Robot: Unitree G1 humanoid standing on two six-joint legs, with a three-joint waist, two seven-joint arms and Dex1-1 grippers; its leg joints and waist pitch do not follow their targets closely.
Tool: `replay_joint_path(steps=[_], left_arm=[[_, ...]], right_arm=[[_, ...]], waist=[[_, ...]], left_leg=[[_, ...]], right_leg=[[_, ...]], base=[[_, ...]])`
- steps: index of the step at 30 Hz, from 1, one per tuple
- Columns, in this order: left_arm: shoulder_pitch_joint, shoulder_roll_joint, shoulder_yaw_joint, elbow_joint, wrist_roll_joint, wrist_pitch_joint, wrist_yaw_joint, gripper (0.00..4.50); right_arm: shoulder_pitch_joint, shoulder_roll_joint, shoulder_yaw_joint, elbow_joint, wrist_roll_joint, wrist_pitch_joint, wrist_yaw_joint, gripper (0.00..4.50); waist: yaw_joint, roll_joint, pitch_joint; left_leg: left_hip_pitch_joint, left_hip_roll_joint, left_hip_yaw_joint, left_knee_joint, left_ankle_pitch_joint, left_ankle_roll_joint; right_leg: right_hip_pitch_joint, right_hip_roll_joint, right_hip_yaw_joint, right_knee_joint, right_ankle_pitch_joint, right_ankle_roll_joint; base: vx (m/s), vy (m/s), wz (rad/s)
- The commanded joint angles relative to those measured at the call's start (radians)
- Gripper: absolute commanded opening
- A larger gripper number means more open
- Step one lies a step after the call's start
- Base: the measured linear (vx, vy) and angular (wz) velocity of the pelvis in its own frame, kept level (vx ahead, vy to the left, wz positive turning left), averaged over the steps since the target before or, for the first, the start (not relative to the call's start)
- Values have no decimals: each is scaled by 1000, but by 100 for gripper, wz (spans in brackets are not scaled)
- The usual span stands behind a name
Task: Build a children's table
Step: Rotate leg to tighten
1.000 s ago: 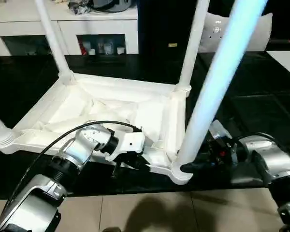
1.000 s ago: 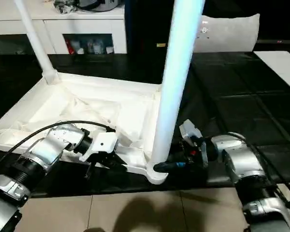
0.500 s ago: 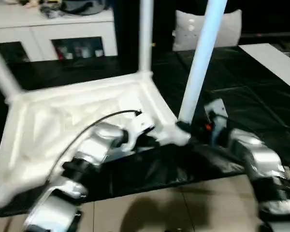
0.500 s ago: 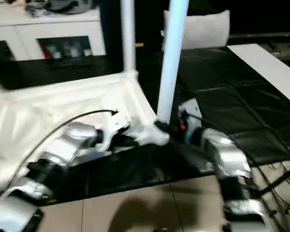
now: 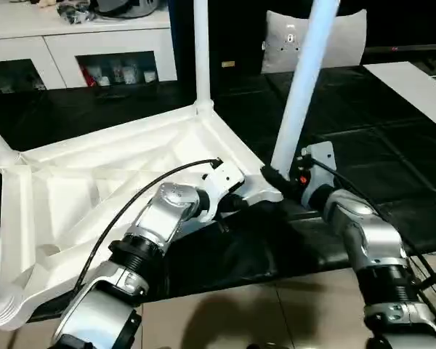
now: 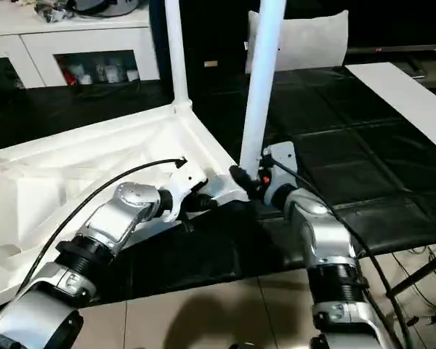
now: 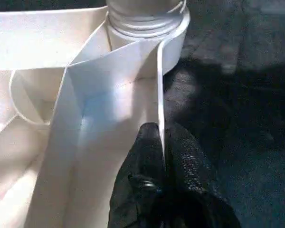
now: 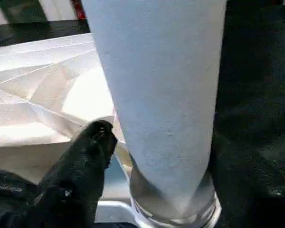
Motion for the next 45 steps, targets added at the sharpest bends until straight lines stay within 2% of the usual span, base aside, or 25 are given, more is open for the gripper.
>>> replay_joint_path(steps=[1, 3, 6, 8, 9, 12, 13, 15, 17, 18, 20, 22, 24, 26, 29, 31, 32, 33, 36, 37, 38, 41, 43, 45], left_arm=[[-1, 14, -3, -19, -6, -62, -25, 0], [7, 52, -23, -11, -6, -132, -99, 0], [19, 96, -46, -16, -12, -187, -193, 0], [30, 144, -71, -25, -22, -252, -294, 0], [33, 164, -82, -29, -27, -276, -341, 0], [31, 190, -104, -24, -19, -295, -386, 0], [31, 211, -125, -21, -14, -329, -429, 0], [31, 220, -133, -21, -12, -341, -448, 0], [31, 241, -149, -16, -5, -388, -495, 0], [30, 252, -157, -14, -6, -407, -524, 0], [27, 270, -169, -15, -12, -432, -576, 0], [27, 280, -177, -26, -21, -439, -615, 0], [29, 282, -182, -37, -26, -446, -630, 0], [33, 282, -189, -53, -33, -438, -649, 0], [38, 277, -198, -62, -36, -442, -660, 0], [39, 274, -198, -62, -37, -444, -662, 0], [38, 271, -198, -60, -38, -445, -668, 0], [38, 271, -198, -60, -38, -445, -670, 0], [38, 273, -198, -59, -39, -443, -677, 0], [38, 275, -198, -60, -39, -440, -679, 0], [38, 275, -198, -60, -39, -440, -679, 0], [40, 271, -184, -63, -54, -397, -667, 0], [41, 256, -166, -64, -55, -345, -625, 0], [38, 237, -152, -62, -47, -292, -571, 0]], right_arm=[[3, -11, 28, -44, 22, -20, 65, 353], [24, -80, 40, -57, 27, -56, 175, 370], [41, -146, 50, -72, 38, -61, 279, 398], [57, -225, 81, -85, 40, -73, 403, 398], [63, -259, 97, -87, 40, -84, 460, 398], [66, -302, 120, -83, 43, -100, 536, 398], [64, -323, 135, -75, 44, -113, 580, 398], [62, -330, 140, -69, 48, -114, 602, 398], [59, -351, 157, -59, 57, -126, 677, 398], [60, -361, 168, -61, 70, -125, 721, 372], [62, -375, 189, -66, 97, -122, 799, 364], [61, -376, 202, -63, 107, -127, 835, 349], [56, -366, 211, -54, 105, -127, 844, 325], [57, -358, 222, -61, 114, -124, 865, 318], [59, -351, 236, -64, 130, -114, 900, 286], [56, -349, 242, -59, 134, -114, 914, 280], [47, -340, 250, -30, 133, -117, 930, 255], [43, -335, 252, -14, 129, -124, 933, 255], [12, -304, 264, 101, 103, -173, 952, 229], [-7, -287, 270, 171, 87, -209, 958, 220], [-8, -286, 270, 176, 86, -211, 959, 220], [-41, -233, 272, 382, 45, -329, 941, 212], [-64, -191, 256, 525, 21, -401, 859, 207], [-92, -158, 238, 628, -6, -427, 719, 204]], waist=[[11, -7, -69], [15, -10, -68], [24, -7, -67], [29, -9, -67], [37, -8, -67], [54, -9, -68], [57, -10, -66], [60, -12, -67], [65, -14, -67], [69, -13, -68], [71, -17, -67], [77, -15, -65], [77, -17, -66], [78, -15, -66], [80, -16, -68], [83, -14, -67], [84, -16, -68], [85, -15, -68], [83, -14, -68], [80, -14, -65], [79, -13, -63], [67, -12, -58], [51, -10, -48], [22, -8, -34]], left_leg=[[-4, 60, -25, -59, 24, 149], [-5, 58, -25, -59, 12, 153], [-2, 62, -24, -60, 6, 154], [-1, 61, -24, -61, 1, 152], [1, 66, -24, -61, -2, 155], [5, 70, -23, -60, 1, 150], [5, 69, -22, -62, -11, 145], [5, 68, -21, -63, -14, 135], [4, 69, -21, -62, -13, 140], [4, 69, -21, -61, -11, 142], [4, 69, -20, -62, -11, 142], [6, 71, -20, -65, -26, 135], [7, 72, -20, -65, -24, 127], [8, 74, -22, -66, -27, 119], [7, 72, -21, -65, -18, 120], [7, 73, -21, -65, -16, 120], [6, 71, -20, -64, -17, 120], [7, 71, -20, -65, -17, 117], [4, 69, -20, -65, -25, 109], [3, 67, -18, -65, -38, 105], [5, 67, -19, -66, -49, 102], [10, 64, -17, -68, -97, 82], [20, 67, -20, -72, -154, 69], [45, 62, -24, -69, -262, 37]], right_leg=[[76, -109, 73, -70, -227, -100], [77, -108, 73, -71, -231, -94], [74, -109, 74, -72, -246, -84], [75, -108, 73, -73, -257, -82], [72, -108, 74, -70, -254, -80], [69, -109, 76, -63, -233, -94], [69, -110, 75, -65, -246, -96], [71, -111, 75, -67, -262, -93], [71, -110, 75, -66, -262, -88], [70, -109, 75, -65, -260, -86], [70, -109, 75, -66, -264, -83], [68, -110, 74, -71, -308, -71], [68, -111, 75, -70, -308, -72], [68, -112, 75, -68, -298, -82], [69, -111, 75, -66, -281, -85], [68, -112, 76, -67, -281, -85], [69, -111, 75, -67, -282, -84], [69, -110, 75, -69, -290, -82], [70, -111, 72, -70, -310, -78], [69, -110, 70, -76, -330, -77], [69, -111, 69, -79, -349, -75], [68, -112, 65, -92, -433, -64], [64, -110, 60, -106, -496, -58], [57, -110, 42, -129, -637, -28]], base=[[0, 0, 0], [0, 0, 0], [0, 0, 0], [0, 0, 0], [0, 0, 0], [0, 0, 0], [0, 0, 0], [0, 0, 0], [0, 0, 0], [0, 0, 0], [0, 0, 0], [0, 0, 0], [0, 0, 0], [0, 0, 0], [0, 0, 0], [0, 0, 0], [0, 0, 0], [0, 0, 0], [0, 0, 0], [0, 0, 0], [0, 0, 0], [0, 0, 0], [0, 0, 0], [0, 0, 0]])
